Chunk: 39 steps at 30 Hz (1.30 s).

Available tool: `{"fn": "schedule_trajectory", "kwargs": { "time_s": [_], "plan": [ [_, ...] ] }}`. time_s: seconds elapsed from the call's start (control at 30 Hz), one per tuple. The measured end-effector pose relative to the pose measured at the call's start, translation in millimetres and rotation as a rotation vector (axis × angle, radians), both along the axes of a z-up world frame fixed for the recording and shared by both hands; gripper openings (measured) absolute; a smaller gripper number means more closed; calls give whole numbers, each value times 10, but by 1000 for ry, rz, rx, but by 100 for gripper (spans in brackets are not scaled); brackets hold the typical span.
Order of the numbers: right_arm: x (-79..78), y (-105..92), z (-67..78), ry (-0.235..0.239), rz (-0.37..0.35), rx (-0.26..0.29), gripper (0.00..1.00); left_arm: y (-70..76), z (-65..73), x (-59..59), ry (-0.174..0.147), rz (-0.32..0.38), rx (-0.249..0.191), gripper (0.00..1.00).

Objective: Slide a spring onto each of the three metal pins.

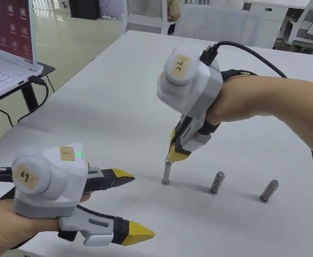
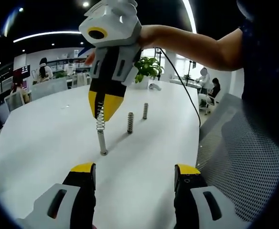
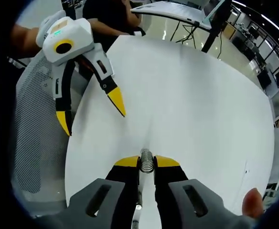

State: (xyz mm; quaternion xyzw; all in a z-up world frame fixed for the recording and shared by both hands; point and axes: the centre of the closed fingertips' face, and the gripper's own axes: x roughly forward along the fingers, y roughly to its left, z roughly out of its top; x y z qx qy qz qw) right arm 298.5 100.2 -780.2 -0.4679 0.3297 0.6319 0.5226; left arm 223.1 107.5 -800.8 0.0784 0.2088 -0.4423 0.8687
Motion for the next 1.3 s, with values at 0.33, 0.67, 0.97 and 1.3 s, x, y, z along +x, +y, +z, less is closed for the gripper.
{"fn": "schedule_trajectory", "kwargs": {
  "time_s": [0.33,0.67,0.97,1.3],
  "plan": [
    [22,6,-63,11,7,-17,9,32,8,-30,8,-12,-3,62],
    [98,22,-182,20,9,-42,9,70,26,-13,8,-18,4,61],
    [120,31,-336,21,15,-85,9,67,14,0,10,-23,6,60],
    [86,-5,-488,38,5,-125,9,82,12,7,9,-18,5,60]
  ]
}}
